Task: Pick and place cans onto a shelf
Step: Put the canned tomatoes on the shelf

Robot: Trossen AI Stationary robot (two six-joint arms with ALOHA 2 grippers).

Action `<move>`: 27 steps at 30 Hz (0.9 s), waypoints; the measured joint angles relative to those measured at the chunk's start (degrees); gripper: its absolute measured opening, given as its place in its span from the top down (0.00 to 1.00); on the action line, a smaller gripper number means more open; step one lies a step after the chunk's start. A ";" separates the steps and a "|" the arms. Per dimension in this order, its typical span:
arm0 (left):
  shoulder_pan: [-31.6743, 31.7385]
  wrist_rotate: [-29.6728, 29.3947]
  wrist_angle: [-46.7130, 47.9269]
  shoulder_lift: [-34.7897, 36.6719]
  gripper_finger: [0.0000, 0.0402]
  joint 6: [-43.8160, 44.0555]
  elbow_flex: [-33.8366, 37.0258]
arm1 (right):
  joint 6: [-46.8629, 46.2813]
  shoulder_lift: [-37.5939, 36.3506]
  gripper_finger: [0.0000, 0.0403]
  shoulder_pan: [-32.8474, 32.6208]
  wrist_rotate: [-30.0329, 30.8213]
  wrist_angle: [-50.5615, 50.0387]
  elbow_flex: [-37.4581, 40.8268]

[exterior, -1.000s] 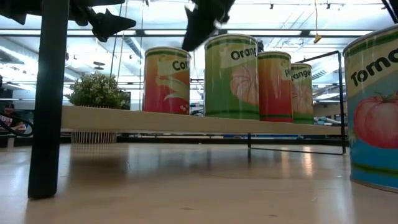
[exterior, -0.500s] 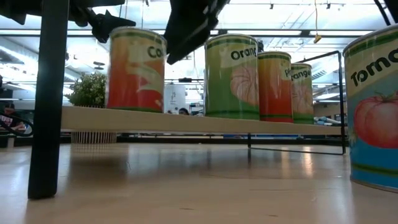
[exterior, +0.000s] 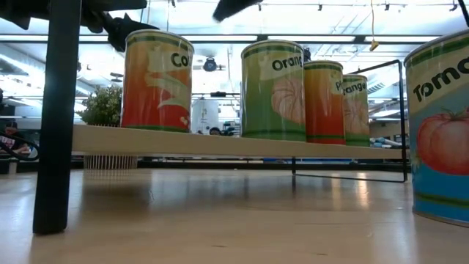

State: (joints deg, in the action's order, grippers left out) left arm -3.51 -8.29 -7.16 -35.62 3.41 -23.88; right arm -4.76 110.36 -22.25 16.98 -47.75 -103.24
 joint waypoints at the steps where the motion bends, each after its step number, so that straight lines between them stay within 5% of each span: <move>1: 0.00 0.00 0.16 0.00 0.12 0.03 0.00 | -0.98 -0.01 0.07 -1.09 -0.30 -0.78 0.00; 11: 0.00 0.00 0.19 0.00 0.12 0.71 0.00 | -21.57 0.06 0.07 -8.22 -2.17 -15.03 1.91; 21: 0.00 0.00 0.24 0.00 0.12 1.96 0.00 | -30.81 0.14 0.07 -9.17 -14.52 -8.23 12.14; 27: 0.00 0.00 0.66 0.00 0.12 1.96 0.00 | -32.80 0.14 0.07 -10.18 -15.17 -7.33 13.75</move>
State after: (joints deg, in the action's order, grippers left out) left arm -3.51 -8.29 -6.50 -35.62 5.37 -23.88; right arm -37.56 110.50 -32.42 1.81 -55.07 -89.49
